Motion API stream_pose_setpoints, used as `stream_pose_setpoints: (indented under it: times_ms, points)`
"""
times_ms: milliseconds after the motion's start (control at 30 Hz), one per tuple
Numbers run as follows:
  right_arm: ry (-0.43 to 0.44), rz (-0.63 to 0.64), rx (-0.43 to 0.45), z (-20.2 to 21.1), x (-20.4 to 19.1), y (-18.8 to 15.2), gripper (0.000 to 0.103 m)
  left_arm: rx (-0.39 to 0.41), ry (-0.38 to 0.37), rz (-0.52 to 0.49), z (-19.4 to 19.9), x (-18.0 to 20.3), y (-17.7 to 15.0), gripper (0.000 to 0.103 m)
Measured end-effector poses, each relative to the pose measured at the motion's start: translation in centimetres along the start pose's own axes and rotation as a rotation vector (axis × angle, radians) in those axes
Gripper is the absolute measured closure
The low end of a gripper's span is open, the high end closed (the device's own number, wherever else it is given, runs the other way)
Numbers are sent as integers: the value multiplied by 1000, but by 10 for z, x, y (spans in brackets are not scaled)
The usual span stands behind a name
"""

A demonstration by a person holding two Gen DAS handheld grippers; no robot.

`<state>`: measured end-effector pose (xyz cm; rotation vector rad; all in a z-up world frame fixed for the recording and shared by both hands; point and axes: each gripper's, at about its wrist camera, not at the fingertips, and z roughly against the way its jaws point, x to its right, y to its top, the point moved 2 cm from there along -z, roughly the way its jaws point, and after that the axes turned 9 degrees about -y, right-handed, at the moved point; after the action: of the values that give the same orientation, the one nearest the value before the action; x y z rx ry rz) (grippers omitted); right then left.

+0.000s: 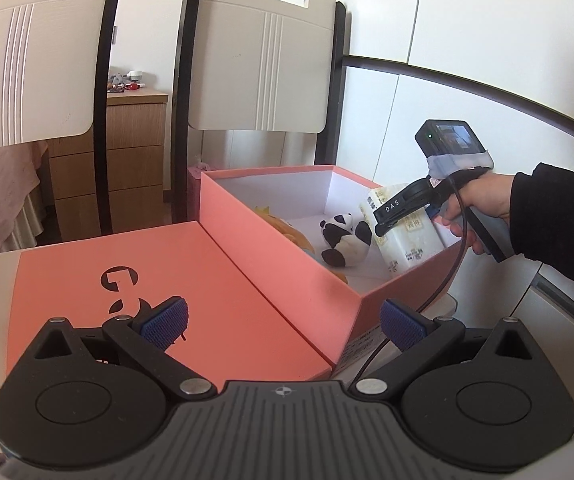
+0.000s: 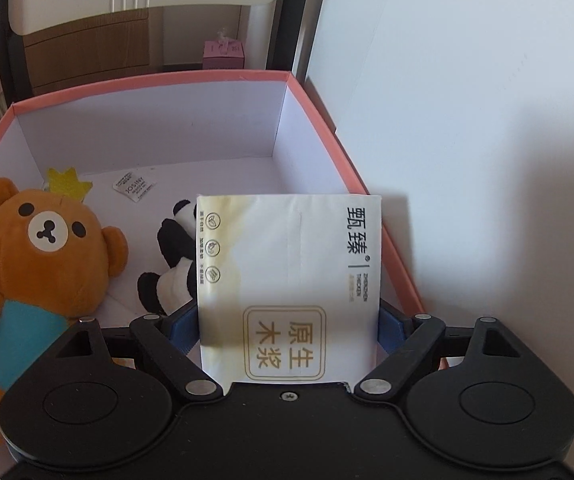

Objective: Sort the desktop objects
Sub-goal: 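Carry the tissue pack over the open pink box with the right gripper, then lower the tissue pack beside the panda and open the right gripper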

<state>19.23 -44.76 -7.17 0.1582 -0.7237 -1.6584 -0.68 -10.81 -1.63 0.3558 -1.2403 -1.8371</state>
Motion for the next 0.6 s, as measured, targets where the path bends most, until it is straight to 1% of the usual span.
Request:
stream_pose_setpoints:
  times_ms: [233, 333, 433, 600]
  points:
    - [72, -5, -91, -2, -1, -8, 19, -13, 13, 5, 5, -7, -7, 0]
    - [49, -19, -99, 0, -2, -10, 19, -16, 17, 4, 4, -11, -10, 0]
    - [27, -33, -109, -9, -7, -10, 18, -11, 27, 5, 4, -15, -11, 0]
    - [-12, -36, -110, -18, -11, -10, 16, -12, 62, 11, 4, -24, -14, 0]
